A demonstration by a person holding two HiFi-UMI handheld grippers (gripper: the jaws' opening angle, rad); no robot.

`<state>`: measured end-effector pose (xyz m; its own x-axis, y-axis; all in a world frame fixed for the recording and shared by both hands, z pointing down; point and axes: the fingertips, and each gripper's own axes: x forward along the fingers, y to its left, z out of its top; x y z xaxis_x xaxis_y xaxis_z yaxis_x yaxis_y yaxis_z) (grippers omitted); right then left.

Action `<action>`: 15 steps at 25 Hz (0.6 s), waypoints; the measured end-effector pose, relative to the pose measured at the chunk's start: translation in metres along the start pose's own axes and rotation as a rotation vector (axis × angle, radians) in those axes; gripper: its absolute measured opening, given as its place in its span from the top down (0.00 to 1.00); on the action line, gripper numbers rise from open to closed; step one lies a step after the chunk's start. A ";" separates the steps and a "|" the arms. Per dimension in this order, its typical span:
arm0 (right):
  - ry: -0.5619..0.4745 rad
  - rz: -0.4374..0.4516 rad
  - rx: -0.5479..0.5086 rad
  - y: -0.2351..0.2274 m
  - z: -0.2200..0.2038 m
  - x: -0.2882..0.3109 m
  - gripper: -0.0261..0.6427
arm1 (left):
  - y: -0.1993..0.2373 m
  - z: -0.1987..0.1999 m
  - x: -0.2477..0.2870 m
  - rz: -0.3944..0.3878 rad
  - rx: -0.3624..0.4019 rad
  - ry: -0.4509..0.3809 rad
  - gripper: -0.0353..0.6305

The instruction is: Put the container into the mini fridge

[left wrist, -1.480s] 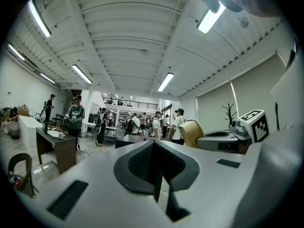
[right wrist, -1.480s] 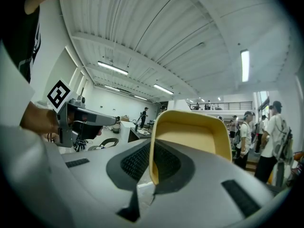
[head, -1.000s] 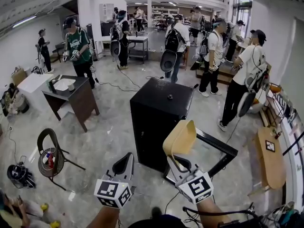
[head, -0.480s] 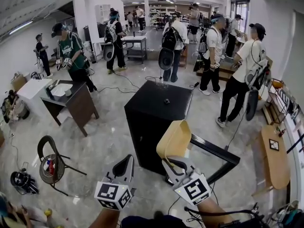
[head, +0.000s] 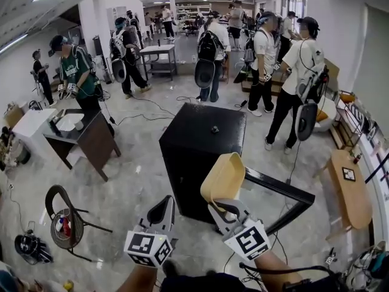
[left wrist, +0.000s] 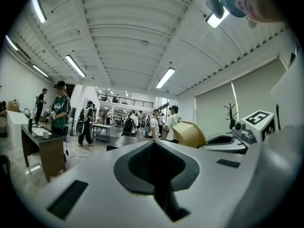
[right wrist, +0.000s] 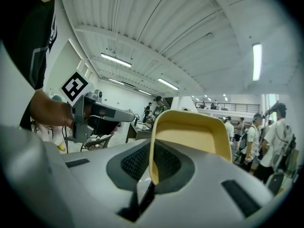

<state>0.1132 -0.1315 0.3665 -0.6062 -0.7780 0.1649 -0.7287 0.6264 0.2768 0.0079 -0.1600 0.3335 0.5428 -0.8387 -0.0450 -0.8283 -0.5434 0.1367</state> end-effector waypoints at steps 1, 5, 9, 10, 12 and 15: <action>0.002 -0.009 0.003 0.001 0.002 0.005 0.92 | 0.004 0.001 0.001 -0.017 0.004 0.005 0.94; 0.017 -0.037 0.000 0.008 0.009 0.026 0.92 | 0.026 0.006 0.005 -0.066 0.007 0.005 0.94; 0.037 -0.062 0.001 0.018 0.013 0.048 0.92 | 0.054 0.009 0.005 -0.089 0.009 0.003 0.94; 0.045 -0.068 -0.001 0.020 0.013 0.053 0.92 | 0.061 0.008 0.006 -0.092 0.007 0.006 0.93; 0.058 -0.078 -0.005 0.022 0.013 0.062 0.92 | 0.073 0.006 0.007 -0.096 -0.001 0.011 0.94; 0.073 -0.080 -0.007 0.024 0.013 0.074 0.92 | 0.086 0.004 0.010 -0.110 -0.009 0.014 0.94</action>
<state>0.0466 -0.1732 0.3736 -0.5210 -0.8272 0.2105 -0.7714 0.5618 0.2988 -0.0584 -0.2149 0.3410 0.6320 -0.7735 -0.0467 -0.7625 -0.6315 0.1406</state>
